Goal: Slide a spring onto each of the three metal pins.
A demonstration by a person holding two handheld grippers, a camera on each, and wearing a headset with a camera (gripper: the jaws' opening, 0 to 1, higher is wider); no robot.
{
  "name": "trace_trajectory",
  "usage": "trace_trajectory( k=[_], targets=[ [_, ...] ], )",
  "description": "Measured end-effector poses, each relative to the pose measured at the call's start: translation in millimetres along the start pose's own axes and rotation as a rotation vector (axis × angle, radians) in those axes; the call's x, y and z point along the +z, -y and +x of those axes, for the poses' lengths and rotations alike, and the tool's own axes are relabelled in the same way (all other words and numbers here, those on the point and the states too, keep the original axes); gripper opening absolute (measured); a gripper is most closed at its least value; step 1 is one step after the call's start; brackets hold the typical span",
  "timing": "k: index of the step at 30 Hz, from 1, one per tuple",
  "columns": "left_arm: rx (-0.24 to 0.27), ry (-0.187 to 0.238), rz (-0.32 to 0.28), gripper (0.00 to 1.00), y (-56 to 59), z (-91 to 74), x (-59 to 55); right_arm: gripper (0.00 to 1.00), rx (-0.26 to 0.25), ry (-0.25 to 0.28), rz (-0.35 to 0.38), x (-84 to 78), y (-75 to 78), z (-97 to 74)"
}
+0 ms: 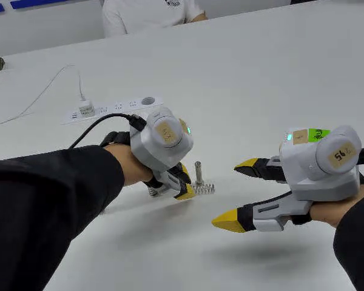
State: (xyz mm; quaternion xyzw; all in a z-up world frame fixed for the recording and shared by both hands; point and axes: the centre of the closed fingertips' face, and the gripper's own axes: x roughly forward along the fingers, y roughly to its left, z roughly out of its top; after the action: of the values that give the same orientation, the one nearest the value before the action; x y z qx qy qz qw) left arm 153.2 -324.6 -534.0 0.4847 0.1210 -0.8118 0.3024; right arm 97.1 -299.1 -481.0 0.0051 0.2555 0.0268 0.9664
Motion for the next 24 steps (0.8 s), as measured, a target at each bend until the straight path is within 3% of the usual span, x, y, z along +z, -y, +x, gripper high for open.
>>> trace_trajectory(
  k=[14,24],
  targets=[
    [-0.006,-0.032,0.01,0.12,2.4,7.1,-6.3,0.7,-0.006,0.001,0.0,0.4,1.4,-0.7],
    [-0.002,-0.039,0.018,0.11,7.4,0.6,-10.6,0.7,0.0,-0.001,-0.006,0.2,-0.4,0.1]
  ],
)
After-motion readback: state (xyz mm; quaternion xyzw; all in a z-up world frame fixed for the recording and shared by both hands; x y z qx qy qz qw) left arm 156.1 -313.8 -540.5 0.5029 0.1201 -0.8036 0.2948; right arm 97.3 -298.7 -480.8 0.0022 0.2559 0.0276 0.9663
